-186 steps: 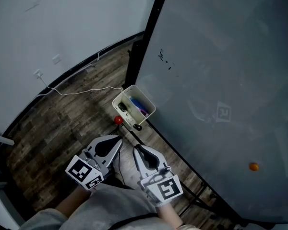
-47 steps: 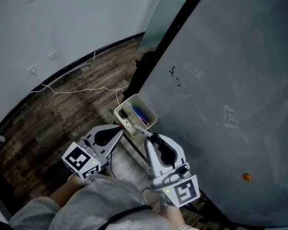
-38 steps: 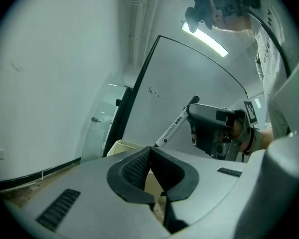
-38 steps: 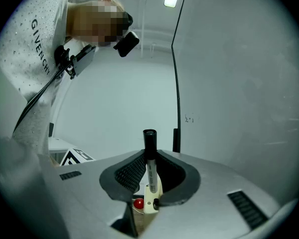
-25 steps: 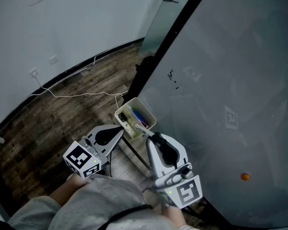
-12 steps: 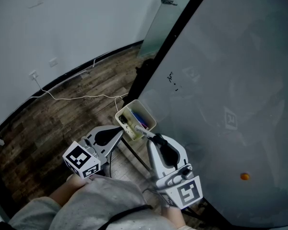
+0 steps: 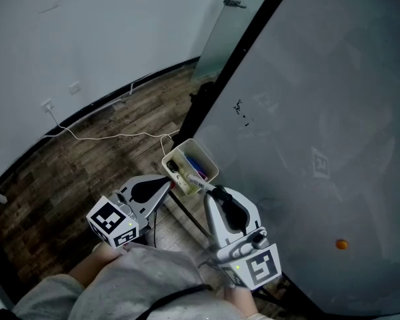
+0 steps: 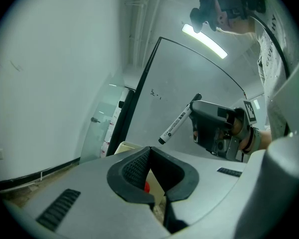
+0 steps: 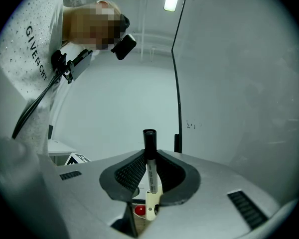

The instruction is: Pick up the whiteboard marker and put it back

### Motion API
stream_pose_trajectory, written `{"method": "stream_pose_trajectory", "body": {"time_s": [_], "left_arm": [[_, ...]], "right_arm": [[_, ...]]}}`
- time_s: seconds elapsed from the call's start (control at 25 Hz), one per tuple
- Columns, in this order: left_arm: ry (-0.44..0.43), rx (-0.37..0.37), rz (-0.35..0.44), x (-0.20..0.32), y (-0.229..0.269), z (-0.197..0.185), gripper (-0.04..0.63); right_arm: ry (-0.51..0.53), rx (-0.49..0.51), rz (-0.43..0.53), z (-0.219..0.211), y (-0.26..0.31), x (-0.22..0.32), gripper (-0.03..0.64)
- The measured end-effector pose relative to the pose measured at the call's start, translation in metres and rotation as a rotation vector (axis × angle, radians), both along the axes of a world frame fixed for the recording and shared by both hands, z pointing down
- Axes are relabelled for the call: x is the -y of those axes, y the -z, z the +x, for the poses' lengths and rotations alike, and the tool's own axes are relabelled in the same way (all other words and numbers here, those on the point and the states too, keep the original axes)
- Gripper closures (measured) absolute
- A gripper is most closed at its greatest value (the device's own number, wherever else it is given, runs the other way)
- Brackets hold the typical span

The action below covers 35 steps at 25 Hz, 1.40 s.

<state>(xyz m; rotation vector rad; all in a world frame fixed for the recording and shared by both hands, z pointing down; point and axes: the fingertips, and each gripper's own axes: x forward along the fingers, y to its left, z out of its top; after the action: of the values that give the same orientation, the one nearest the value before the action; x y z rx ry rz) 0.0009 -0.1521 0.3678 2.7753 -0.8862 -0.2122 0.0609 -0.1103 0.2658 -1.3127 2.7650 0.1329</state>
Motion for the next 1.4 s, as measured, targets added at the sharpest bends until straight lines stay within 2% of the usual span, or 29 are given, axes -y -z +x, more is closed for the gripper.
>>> {"method": "stream_pose_trajectory", "body": {"time_s": [0.12, 0.44, 1.2, 1.4], "left_arm": [[0.000, 0.001, -0.007, 0.000, -0.002, -0.001, 0.580], [0.004, -0.015, -0.011, 0.000, -0.003, -0.007, 0.580], [-0.013, 0.020, -0.028, 0.010, -0.017, 0.002, 0.580], [-0.013, 0.023, -0.028, 0.014, -0.018, 0.002, 0.580]], "right_arm": [[0.015, 0.012, 0.010, -0.003, 0.002, 0.001, 0.540], [-0.008, -0.006, -0.038, -0.001, -0.011, 0.004, 0.540], [-0.008, 0.046, -0.131, 0.002, -0.047, 0.023, 0.540], [-0.009, 0.024, -0.150, 0.004, -0.060, 0.026, 0.540]]}}
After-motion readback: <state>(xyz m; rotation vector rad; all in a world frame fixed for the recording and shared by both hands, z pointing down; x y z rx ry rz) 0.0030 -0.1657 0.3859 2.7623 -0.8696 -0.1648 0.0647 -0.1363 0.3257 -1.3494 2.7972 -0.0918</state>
